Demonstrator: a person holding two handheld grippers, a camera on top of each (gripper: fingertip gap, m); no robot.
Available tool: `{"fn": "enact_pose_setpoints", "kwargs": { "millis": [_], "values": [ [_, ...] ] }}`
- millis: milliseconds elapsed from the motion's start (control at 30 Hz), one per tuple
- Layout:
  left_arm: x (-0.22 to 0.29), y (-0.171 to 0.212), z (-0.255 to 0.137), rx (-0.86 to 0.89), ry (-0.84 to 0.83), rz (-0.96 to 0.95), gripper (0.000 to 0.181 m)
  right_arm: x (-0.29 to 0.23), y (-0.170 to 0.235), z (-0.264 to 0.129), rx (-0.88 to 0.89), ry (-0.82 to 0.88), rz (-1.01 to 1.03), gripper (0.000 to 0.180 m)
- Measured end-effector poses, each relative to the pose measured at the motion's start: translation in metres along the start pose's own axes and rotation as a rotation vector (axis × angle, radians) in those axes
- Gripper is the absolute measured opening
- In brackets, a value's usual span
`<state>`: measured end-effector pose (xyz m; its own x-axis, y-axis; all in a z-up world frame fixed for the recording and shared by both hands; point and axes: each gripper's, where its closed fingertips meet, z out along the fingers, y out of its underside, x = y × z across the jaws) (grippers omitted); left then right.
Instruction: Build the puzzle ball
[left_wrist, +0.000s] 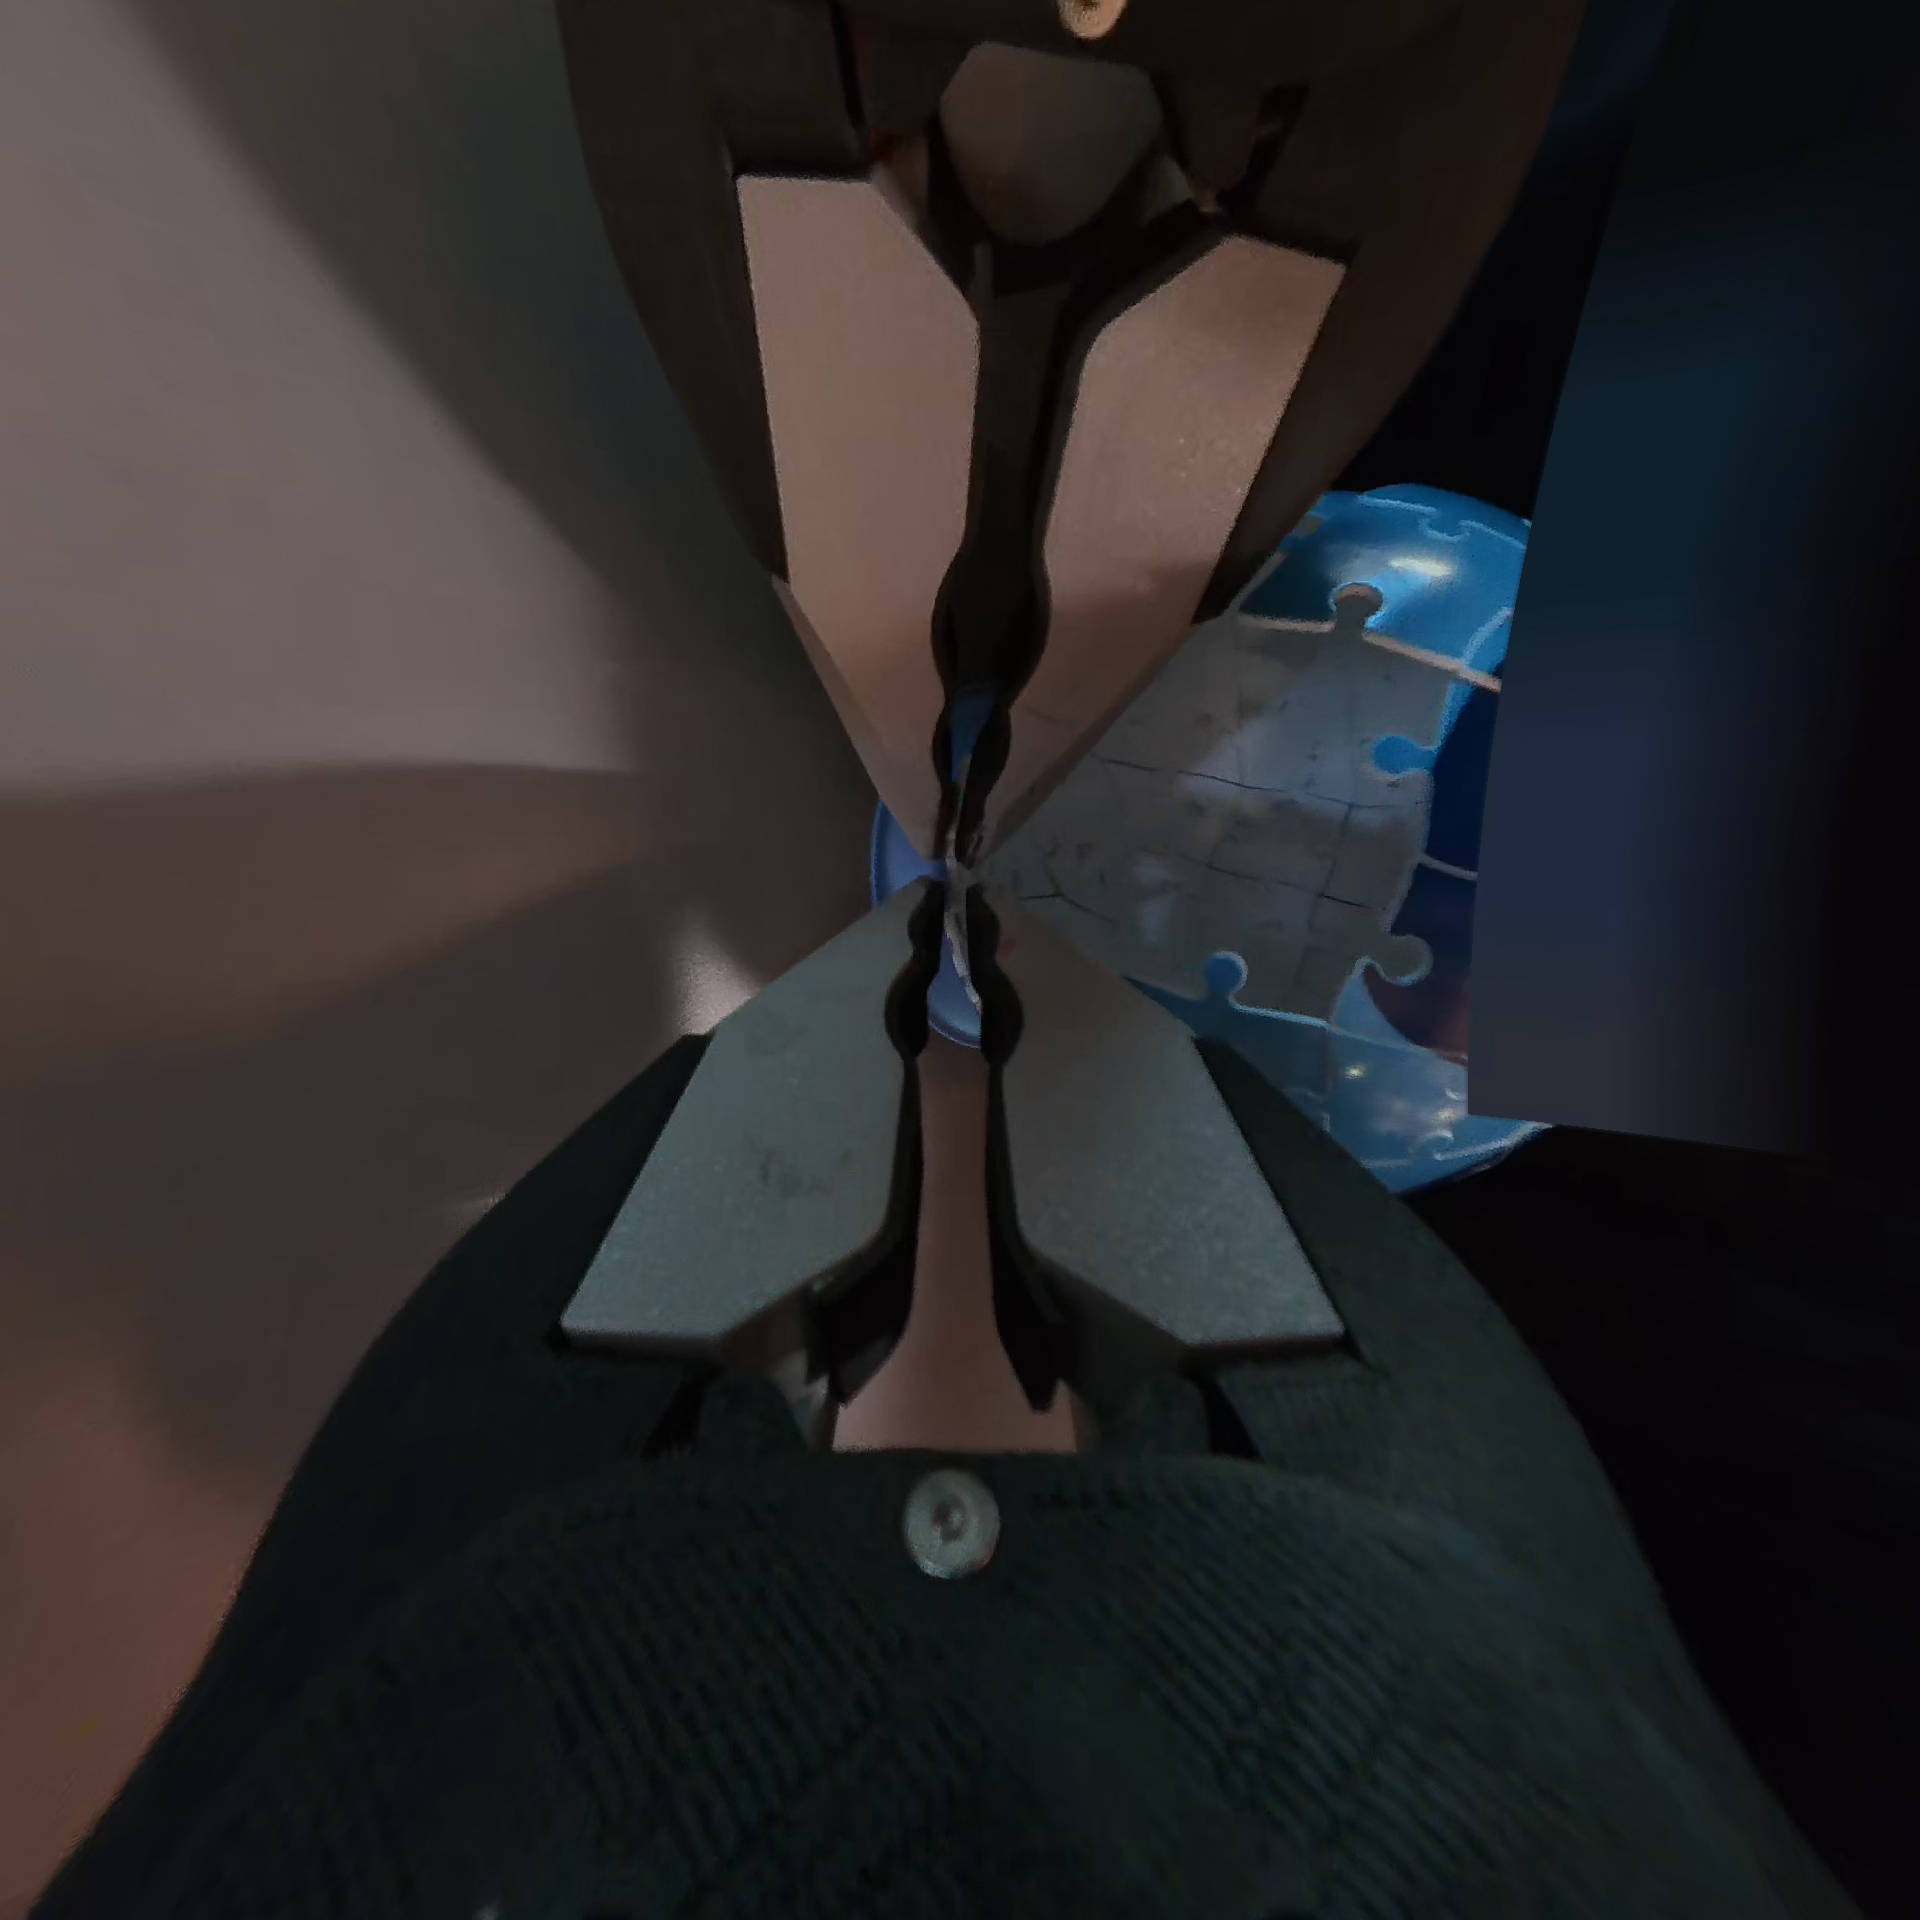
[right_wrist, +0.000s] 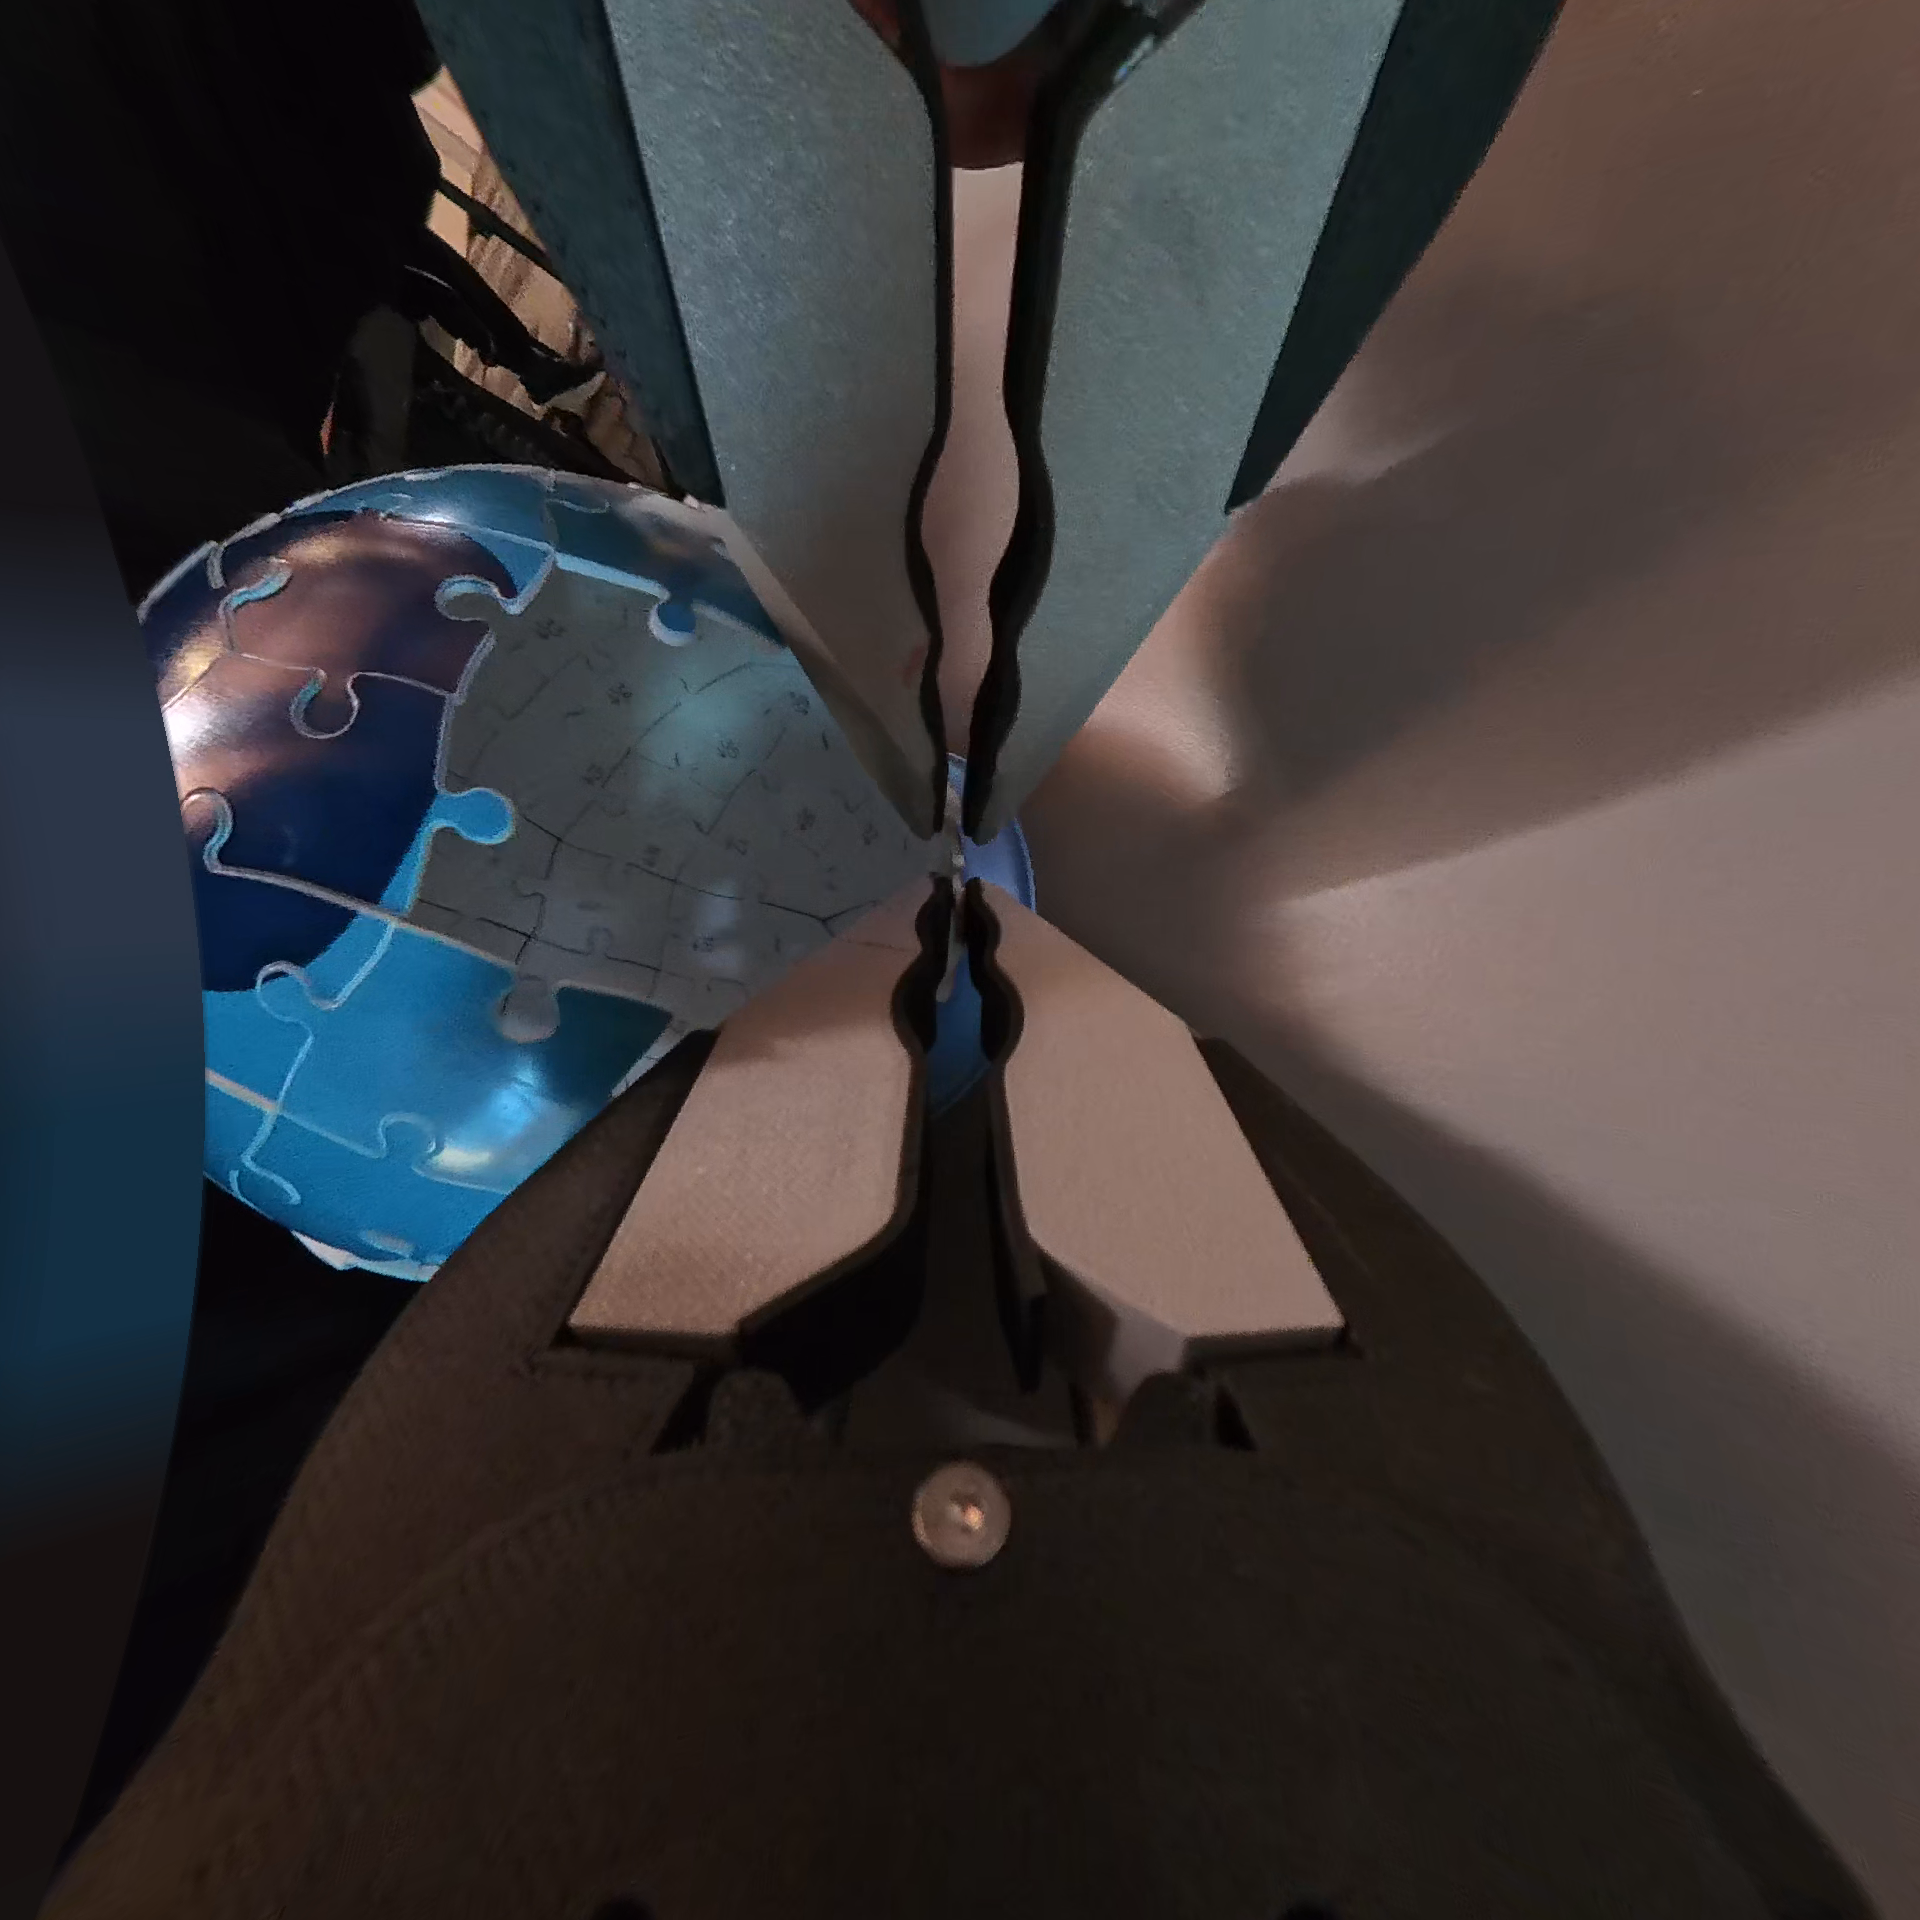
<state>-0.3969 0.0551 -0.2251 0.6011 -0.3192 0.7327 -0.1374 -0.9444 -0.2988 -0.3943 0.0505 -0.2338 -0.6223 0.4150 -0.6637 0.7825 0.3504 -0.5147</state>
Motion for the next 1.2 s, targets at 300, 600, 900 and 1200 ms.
{"fn": "enact_pose_setpoints", "kwargs": {
  "millis": [300, 600, 900, 1200],
  "values": [
    [-0.0015, 0.0034, 0.0029, -0.061, -0.006, -0.029, 0.003, -0.0002, 0.0008, 0.0007, -0.008, 0.005, -0.006, 0.000],
    [-0.0007, 0.0043, 0.0069, -0.093, 0.002, -0.028, 0.001, -0.0002, 0.0010, 0.0011, -0.010, 0.005, -0.009, 0.000],
    [-0.0014, 0.0045, 0.0069, -0.093, -0.077, 0.007, 0.000, -0.0004, 0.0008, 0.0016, -0.005, -0.003, -0.010, 0.000],
    [0.0024, 0.0010, 0.0056, -0.072, -0.091, 0.031, 0.000, -0.0040, -0.0018, 0.0012, 0.011, -0.061, 0.011, 0.002]
  ]
}}
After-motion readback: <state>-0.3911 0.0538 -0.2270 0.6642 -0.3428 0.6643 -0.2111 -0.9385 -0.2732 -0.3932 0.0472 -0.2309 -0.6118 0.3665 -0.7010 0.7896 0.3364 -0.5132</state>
